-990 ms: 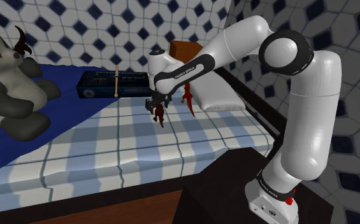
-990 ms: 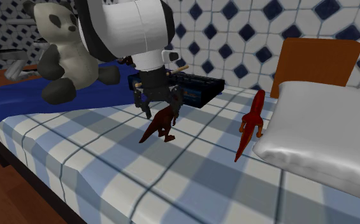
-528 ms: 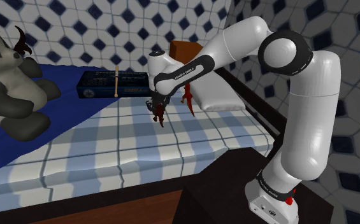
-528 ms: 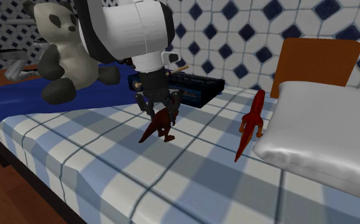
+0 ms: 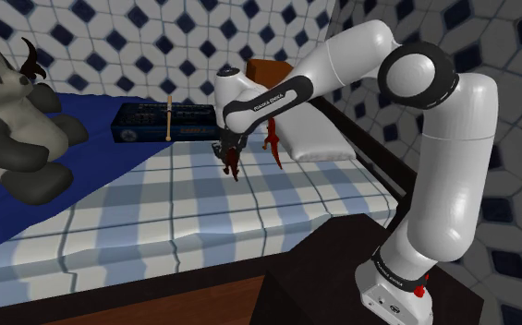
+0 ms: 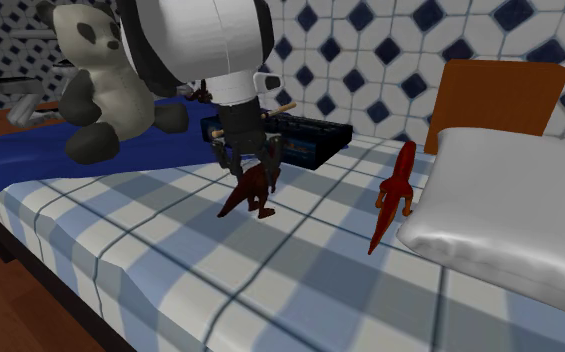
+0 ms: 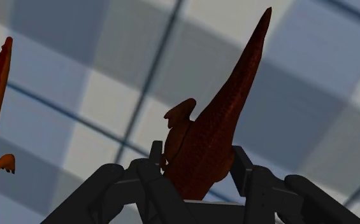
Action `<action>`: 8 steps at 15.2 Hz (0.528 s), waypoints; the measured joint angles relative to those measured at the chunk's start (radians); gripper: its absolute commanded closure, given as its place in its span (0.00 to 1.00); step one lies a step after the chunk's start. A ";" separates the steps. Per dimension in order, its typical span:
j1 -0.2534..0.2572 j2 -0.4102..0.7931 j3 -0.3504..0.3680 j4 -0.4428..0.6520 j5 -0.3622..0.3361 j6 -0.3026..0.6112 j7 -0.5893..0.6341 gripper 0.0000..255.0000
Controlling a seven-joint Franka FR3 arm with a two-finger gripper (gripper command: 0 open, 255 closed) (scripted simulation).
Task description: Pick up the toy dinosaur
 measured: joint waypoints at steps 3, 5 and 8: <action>-0.002 -0.024 0.005 0.011 0.011 -0.034 -0.010 1.00; -0.004 -0.037 0.008 0.019 0.018 -0.054 -0.019 1.00; -0.006 -0.060 0.012 0.029 0.028 -0.084 -0.027 1.00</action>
